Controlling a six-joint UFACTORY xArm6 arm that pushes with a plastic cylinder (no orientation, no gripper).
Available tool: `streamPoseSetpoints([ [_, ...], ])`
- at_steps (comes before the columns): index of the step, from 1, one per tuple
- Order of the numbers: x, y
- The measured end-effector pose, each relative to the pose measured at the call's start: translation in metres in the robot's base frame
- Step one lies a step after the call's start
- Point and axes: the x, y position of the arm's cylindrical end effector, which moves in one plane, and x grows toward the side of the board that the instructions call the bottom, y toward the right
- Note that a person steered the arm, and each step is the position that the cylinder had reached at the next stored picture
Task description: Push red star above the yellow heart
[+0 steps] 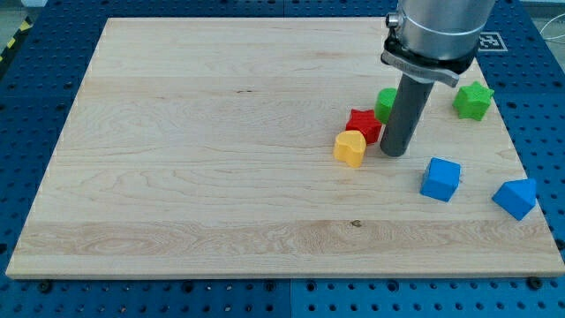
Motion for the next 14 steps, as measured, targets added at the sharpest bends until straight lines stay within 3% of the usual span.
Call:
streamPoseSetpoints([
  [9,-0.041,-0.01],
  [14,-0.029,-0.03],
])
